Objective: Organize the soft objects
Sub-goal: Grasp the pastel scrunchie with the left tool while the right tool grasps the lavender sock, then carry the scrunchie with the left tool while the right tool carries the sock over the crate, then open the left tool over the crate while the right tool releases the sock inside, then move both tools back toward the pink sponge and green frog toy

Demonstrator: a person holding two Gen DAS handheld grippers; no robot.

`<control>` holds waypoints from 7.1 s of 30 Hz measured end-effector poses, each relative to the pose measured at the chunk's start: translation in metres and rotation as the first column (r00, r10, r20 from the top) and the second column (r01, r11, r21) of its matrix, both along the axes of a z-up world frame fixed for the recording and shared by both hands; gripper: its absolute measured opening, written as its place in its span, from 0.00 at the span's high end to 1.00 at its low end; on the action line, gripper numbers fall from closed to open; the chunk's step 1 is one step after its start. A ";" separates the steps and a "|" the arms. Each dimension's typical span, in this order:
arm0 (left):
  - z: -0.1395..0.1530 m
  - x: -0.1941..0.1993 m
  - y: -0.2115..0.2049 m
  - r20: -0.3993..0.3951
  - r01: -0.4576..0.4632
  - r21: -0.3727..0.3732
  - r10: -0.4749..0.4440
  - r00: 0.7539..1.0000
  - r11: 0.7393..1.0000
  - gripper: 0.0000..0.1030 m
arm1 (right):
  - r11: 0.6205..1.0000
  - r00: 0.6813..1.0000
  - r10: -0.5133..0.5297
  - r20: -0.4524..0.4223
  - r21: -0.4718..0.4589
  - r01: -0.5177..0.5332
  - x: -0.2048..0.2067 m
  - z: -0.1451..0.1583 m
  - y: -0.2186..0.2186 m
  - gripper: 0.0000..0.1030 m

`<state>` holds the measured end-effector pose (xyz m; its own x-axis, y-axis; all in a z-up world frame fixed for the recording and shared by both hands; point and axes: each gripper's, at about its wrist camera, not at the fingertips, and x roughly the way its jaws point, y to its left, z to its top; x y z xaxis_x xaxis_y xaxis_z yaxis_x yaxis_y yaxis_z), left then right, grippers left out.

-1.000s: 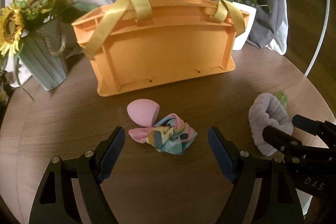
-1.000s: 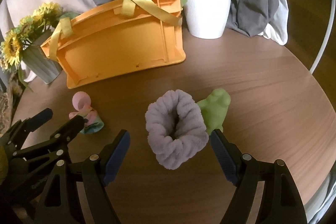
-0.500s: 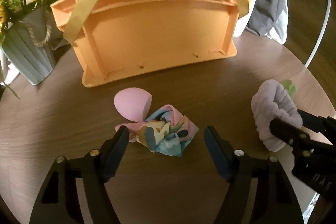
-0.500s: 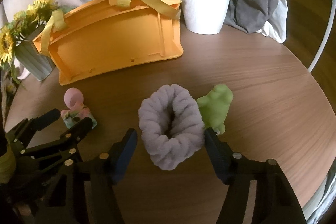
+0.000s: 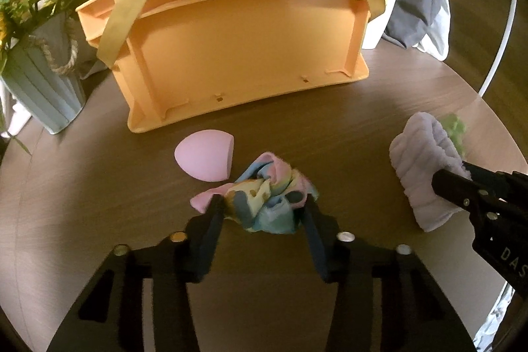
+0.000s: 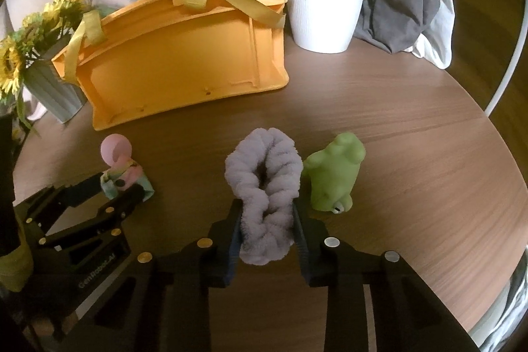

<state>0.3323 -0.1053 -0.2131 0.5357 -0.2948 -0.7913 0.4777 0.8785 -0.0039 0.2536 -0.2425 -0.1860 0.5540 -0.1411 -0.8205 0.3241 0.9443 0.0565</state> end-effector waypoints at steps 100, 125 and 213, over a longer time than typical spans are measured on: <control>0.176 0.126 0.013 0.366 -0.075 -0.198 0.145 0.919 0.977 0.62 | 0.989 0.892 0.147 0.427 -0.089 -0.120 0.151 0.149 -0.009 0.73; 0.127 0.167 -0.006 0.203 -0.053 -0.141 0.081 0.976 0.989 0.38 | 0.992 0.954 0.126 0.273 -0.053 -0.116 0.196 0.098 -0.021 0.54; 0.052 0.022 0.035 0.138 -0.159 -0.046 0.164 0.977 0.986 0.26 | 0.914 0.909 -0.338 0.246 -0.143 0.379 -0.004 0.042 -0.012 0.14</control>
<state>0.3543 -0.0698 -0.1606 0.6839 -0.2207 -0.6954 0.3274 0.9446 0.0221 0.2498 -0.2544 -0.1443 0.5944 -0.4995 -0.6302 0.6423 0.7665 -0.0017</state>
